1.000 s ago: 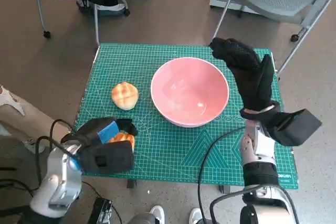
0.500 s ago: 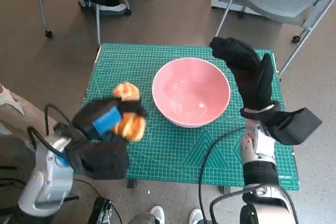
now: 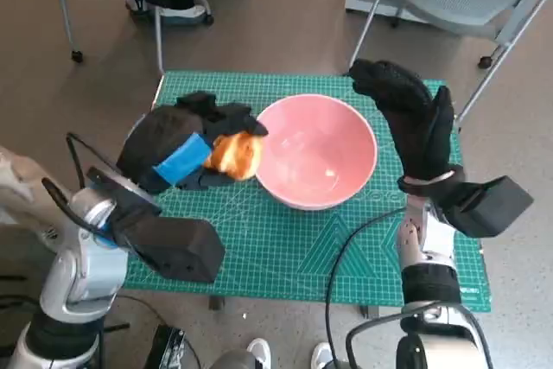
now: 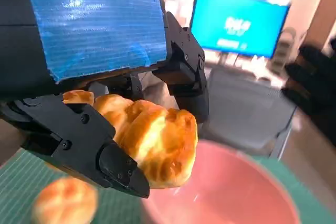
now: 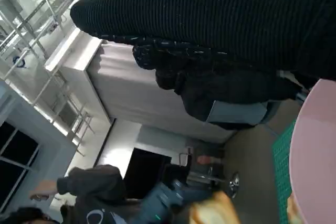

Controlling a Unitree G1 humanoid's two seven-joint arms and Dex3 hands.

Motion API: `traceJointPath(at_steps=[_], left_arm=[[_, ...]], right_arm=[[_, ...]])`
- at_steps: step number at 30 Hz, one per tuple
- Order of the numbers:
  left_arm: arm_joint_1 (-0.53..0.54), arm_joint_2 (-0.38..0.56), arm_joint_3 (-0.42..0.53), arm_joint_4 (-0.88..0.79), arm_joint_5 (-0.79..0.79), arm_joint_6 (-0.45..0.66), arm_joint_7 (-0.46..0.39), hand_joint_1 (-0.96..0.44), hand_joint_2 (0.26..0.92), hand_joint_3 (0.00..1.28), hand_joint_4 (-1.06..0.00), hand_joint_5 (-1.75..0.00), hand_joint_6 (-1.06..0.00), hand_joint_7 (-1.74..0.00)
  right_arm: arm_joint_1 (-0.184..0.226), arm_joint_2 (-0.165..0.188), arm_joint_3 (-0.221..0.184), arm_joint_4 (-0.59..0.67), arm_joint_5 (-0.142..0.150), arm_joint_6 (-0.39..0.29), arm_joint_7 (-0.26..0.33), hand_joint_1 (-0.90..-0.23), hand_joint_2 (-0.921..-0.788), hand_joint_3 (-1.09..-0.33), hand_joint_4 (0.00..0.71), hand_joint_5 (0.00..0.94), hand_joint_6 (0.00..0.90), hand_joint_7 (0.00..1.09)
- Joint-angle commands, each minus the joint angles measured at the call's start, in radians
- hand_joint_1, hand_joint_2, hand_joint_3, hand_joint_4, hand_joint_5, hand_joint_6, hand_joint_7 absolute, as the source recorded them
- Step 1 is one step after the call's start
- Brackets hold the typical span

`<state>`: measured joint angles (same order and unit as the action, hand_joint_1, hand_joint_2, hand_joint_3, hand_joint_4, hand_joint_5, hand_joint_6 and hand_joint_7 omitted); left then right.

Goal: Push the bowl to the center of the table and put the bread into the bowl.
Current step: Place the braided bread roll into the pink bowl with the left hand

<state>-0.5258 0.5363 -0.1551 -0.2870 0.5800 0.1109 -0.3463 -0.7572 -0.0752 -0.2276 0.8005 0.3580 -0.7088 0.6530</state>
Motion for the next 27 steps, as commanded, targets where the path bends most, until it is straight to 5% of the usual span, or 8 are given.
traceJointPath(at_steps=[1,27], left_arm=[[-0.071,-0.029,-0.027,0.051,0.026,-0.021,0.027,0.00,0.891,0.03,-0.84,-1.01,-0.70,-1.08],[-0.387,-0.253,-0.209,0.700,0.064,-0.226,0.225,0.00,0.919,0.04,-0.77,-1.10,-0.61,-1.16]], right_arm=[[0.019,-0.007,-0.005,0.000,0.012,0.015,0.008,-0.641,-0.921,-0.784,0.231,0.000,0.090,0.49],[0.055,-0.012,-0.014,-0.034,-0.009,-0.008,-0.044,-0.652,-0.921,-0.771,0.229,0.001,0.077,0.52]])
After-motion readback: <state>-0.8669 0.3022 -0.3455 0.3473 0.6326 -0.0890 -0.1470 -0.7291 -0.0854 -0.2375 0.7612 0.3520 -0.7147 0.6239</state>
